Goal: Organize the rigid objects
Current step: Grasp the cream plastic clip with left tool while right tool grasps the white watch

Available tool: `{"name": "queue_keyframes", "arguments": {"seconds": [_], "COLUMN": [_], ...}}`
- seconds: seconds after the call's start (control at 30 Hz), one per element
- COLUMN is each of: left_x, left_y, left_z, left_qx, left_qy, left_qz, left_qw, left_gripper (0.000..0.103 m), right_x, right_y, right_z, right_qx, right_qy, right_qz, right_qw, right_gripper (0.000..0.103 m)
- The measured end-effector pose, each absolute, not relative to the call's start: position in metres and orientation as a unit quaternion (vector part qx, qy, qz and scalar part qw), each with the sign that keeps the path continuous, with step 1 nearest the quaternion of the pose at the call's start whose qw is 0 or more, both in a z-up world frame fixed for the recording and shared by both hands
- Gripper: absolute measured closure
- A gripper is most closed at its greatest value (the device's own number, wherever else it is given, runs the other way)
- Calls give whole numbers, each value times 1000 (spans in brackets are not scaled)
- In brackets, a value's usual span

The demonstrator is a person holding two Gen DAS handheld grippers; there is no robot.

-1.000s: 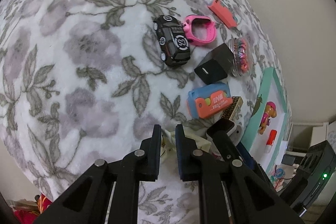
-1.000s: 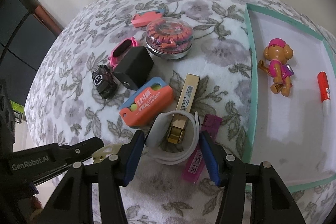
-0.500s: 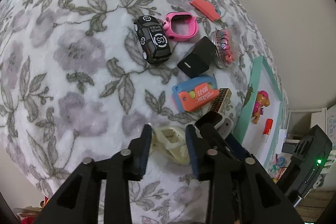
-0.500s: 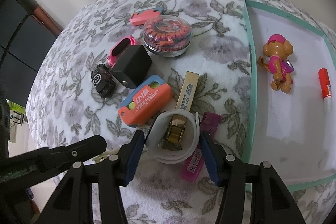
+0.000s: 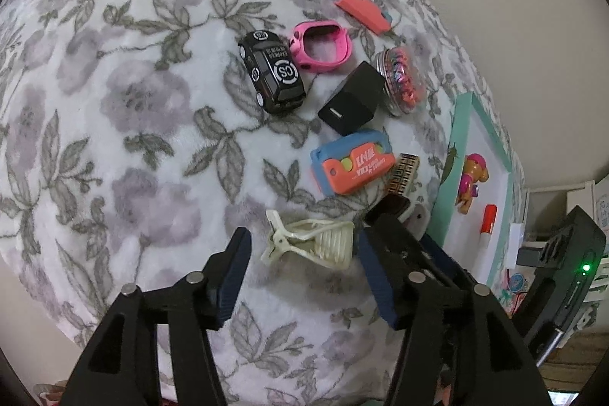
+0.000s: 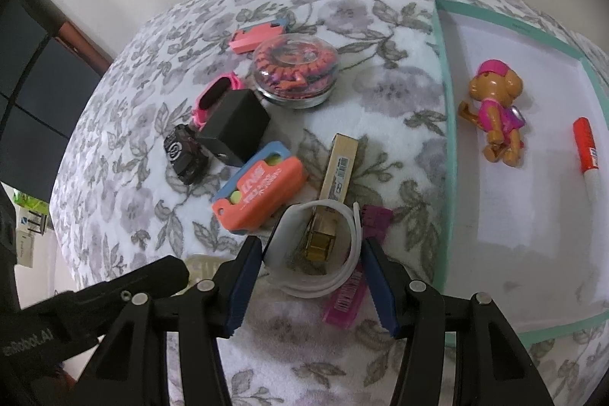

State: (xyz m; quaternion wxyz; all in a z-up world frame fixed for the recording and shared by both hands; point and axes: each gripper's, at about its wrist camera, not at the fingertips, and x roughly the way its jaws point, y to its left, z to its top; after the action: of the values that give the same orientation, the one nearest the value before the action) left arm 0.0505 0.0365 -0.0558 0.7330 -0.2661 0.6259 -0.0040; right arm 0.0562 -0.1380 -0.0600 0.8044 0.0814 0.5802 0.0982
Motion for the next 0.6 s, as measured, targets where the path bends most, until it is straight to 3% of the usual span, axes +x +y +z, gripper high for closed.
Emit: {"name": "queue_keyframes", "arguments": {"seconds": [0.6], "left_x": [63], "left_y": [9], "left_z": [-73], "left_qx": [-158], "left_qy": [644], "left_qz": [-8], "left_qw": [748], "left_gripper": [43], "right_x": [61], "right_y": [-174], "right_z": [-37], "right_qx": [141], "right_qy": [557], "right_qz": [75], "right_qw": [815], "right_gripper": [47]}}
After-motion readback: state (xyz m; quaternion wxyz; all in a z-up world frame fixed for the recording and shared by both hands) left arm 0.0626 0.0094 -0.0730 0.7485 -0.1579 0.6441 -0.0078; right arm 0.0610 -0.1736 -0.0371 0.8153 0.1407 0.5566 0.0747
